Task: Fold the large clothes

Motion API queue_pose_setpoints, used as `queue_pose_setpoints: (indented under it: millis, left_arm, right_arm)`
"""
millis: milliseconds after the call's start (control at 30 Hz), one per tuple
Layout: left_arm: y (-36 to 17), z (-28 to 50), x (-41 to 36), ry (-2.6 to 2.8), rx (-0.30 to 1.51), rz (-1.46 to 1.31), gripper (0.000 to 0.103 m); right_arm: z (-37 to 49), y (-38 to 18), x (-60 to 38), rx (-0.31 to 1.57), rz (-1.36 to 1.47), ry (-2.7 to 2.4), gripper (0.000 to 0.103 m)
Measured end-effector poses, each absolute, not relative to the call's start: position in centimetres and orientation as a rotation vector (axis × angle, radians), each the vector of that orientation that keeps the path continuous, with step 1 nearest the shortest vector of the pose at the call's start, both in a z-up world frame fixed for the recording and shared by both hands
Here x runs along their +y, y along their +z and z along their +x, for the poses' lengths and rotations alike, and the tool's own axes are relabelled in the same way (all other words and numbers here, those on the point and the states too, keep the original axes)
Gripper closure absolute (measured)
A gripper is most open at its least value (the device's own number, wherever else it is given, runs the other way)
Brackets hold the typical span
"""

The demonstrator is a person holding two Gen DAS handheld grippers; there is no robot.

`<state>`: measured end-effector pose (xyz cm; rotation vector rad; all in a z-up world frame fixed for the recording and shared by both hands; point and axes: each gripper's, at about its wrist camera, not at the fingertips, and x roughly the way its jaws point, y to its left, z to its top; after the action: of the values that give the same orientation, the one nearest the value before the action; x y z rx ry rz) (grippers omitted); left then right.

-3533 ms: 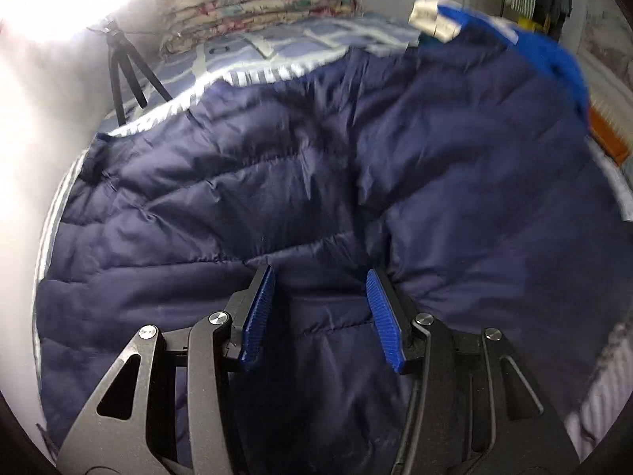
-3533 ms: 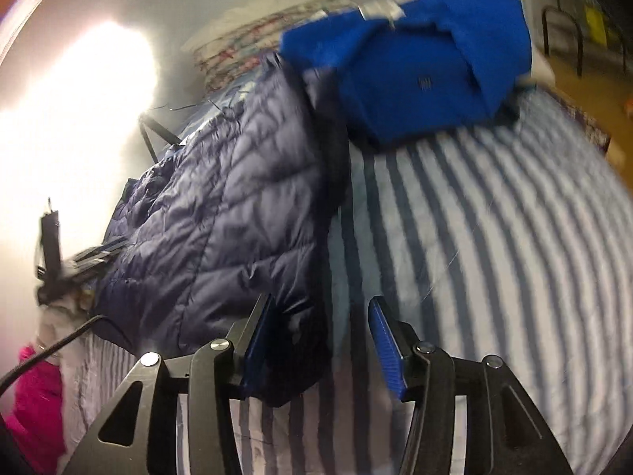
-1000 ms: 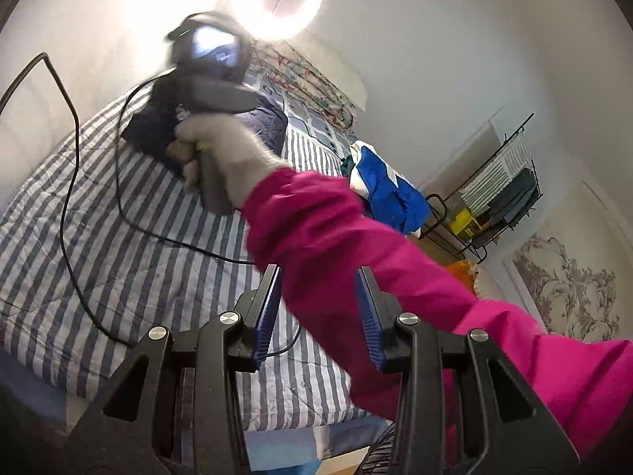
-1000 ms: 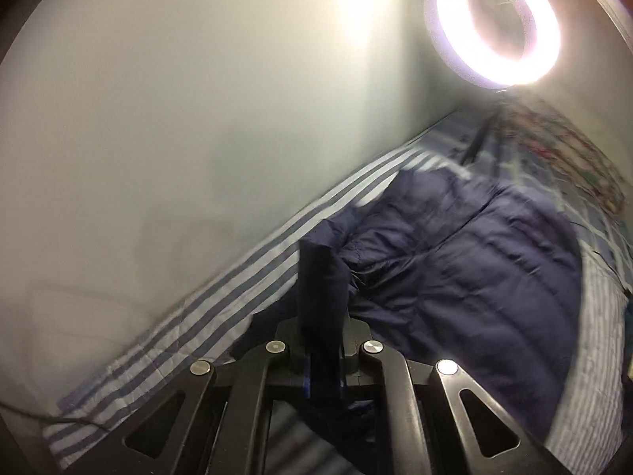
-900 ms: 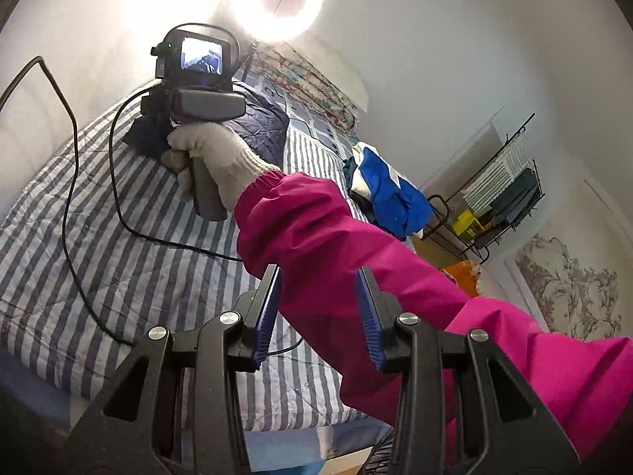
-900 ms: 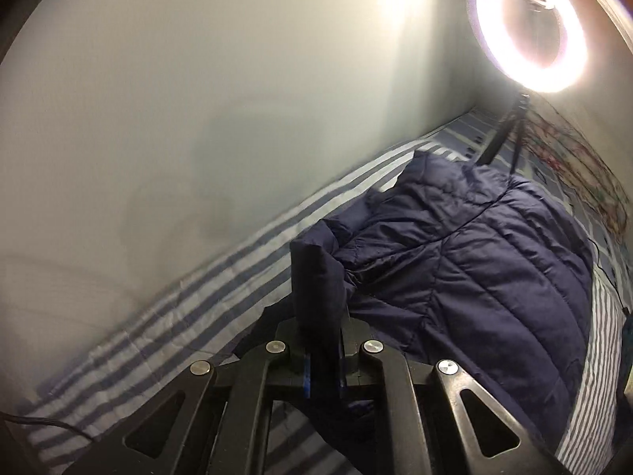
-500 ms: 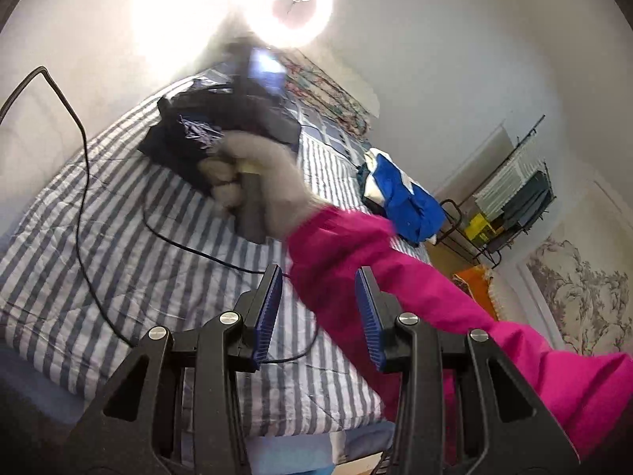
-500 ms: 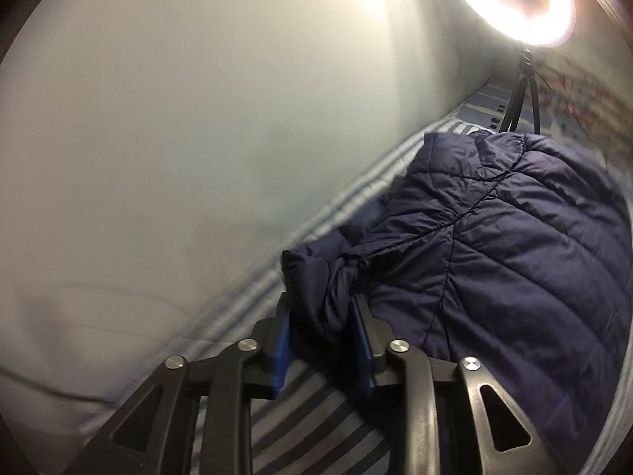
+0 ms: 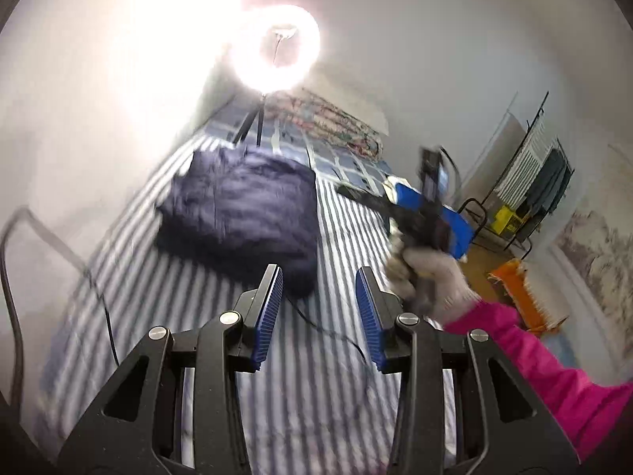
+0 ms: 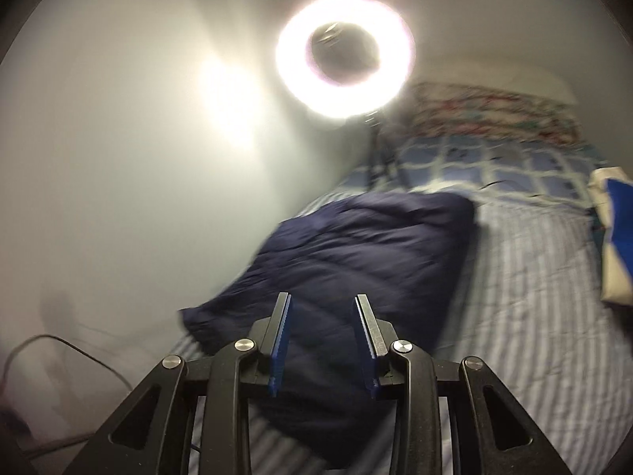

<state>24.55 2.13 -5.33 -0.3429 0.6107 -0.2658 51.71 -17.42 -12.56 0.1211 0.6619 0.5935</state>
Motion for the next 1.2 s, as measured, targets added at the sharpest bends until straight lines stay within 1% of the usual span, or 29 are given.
queue_pose_setpoints:
  millis: [133, 200, 267, 367, 467, 600, 667, 767, 933, 1067, 1133, 1167, 1200]
  left_arm:
    - [-5.9, 31.7, 2.0, -0.212, 0.597, -0.228, 0.064]
    - [-7.7, 36.8, 2.4, -0.138, 0.601, -0.17, 0.064]
    - [-9.8, 40.5, 3.2, -0.126, 0.635, -0.171, 0.064]
    - [-15.1, 45.9, 5.0, -0.032, 0.714, -0.153, 0.064]
    - [-19.3, 48.6, 6.7, 0.02, 0.787, -0.135, 0.064]
    - [-23.6, 49.4, 8.6, 0.063, 0.819, -0.098, 0.064]
    - [-24.2, 48.9, 9.0, 0.051, 0.806, -0.124, 0.06]
    - [-24.6, 48.5, 8.9, 0.04, 0.789, -0.121, 0.06]
    - [-24.6, 48.5, 8.8, 0.028, 0.78, -0.119, 0.06]
    - [-24.0, 48.7, 9.4, 0.013, 0.795, -0.141, 0.06]
    - [-23.2, 48.4, 9.9, 0.011, 0.785, -0.157, 0.06]
    - [-22.8, 48.1, 10.1, 0.005, 0.782, -0.171, 0.06]
    - [-22.4, 47.7, 10.4, -0.016, 0.789, -0.192, 0.057]
  right_arm:
    - [54.3, -12.4, -19.9, 0.633, 0.136, 0.553, 0.071]
    - [56.0, -12.2, -20.2, 0.617, 0.134, 0.534, 0.071]
    - [57.7, -12.3, -20.1, 0.612, 0.128, 0.517, 0.071]
    - [61.3, -12.8, -19.8, 0.614, 0.13, 0.494, 0.071]
    - [64.3, -13.7, -18.6, 0.624, 0.106, 0.485, 0.071]
    - [68.8, -16.4, -16.0, 0.658, 0.046, 0.478, 0.072]
    - [71.3, -18.0, -14.7, 0.681, 0.02, 0.462, 0.072]
    - [74.5, -20.3, -13.2, 0.702, 0.008, 0.42, 0.071]
    - [77.7, -24.5, -10.6, 0.821, -0.043, 0.396, 0.071]
    - [76.6, -22.8, -10.9, 0.806, -0.09, 0.363, 0.07]
    - [74.8, -20.9, -12.8, 0.788, -0.022, 0.368, 0.059]
    - [74.2, -20.2, -13.5, 0.783, 0.012, 0.376, 0.044]
    - [72.9, -19.3, -14.7, 0.779, 0.063, 0.389, 0.034]
